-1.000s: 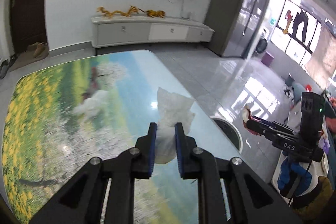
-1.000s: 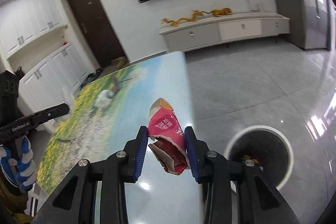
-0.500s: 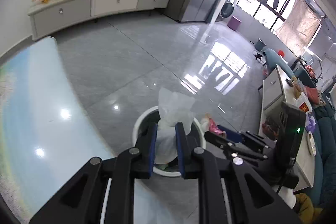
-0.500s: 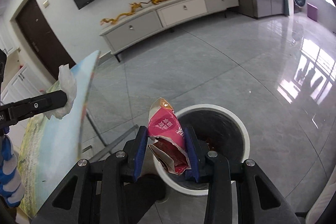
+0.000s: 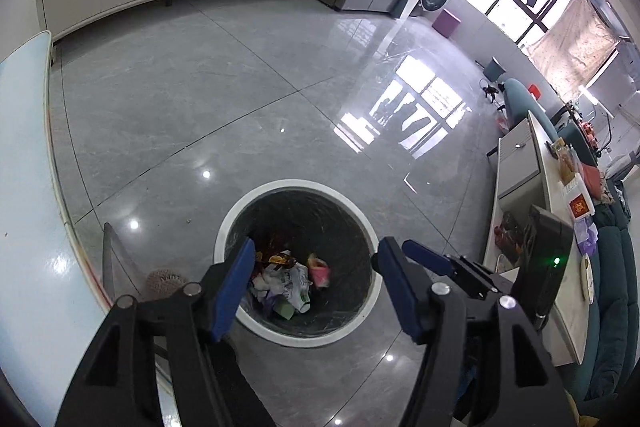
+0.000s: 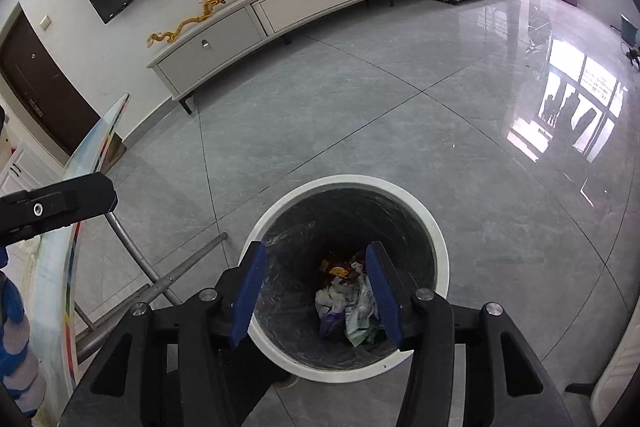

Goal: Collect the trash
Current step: 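Carry tissue and pink bag over the bin and open both grippers, then move both open grippers back toward the table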

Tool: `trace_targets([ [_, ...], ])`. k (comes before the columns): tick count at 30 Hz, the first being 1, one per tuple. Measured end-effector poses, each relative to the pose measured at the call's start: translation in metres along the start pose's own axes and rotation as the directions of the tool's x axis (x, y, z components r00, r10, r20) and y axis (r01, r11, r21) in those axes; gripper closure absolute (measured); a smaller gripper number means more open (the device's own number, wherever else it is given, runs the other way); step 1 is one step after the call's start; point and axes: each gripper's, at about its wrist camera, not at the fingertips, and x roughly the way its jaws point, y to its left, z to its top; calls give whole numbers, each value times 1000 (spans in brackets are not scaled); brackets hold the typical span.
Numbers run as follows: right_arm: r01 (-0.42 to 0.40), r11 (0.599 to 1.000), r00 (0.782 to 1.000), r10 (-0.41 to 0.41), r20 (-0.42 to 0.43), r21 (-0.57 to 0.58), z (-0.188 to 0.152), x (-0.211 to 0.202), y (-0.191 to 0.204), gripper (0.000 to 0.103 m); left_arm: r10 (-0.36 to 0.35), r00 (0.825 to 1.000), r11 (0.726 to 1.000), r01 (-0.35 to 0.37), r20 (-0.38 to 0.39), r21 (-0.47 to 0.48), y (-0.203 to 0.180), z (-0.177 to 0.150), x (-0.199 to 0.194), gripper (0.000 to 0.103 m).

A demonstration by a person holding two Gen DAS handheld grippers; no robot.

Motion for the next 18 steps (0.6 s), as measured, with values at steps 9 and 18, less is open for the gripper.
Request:
trace_targets([
  [9, -6, 1000, 1000, 6, 21, 9, -4, -21, 15, 51, 61, 997, 998, -62, 36, 33, 2, -26, -35, 41],
  [18, -28, 997, 995, 34, 88, -77, -1, -63, 68, 50, 152, 974, 988, -154, 165, 3, 35, -66, -124, 39],
])
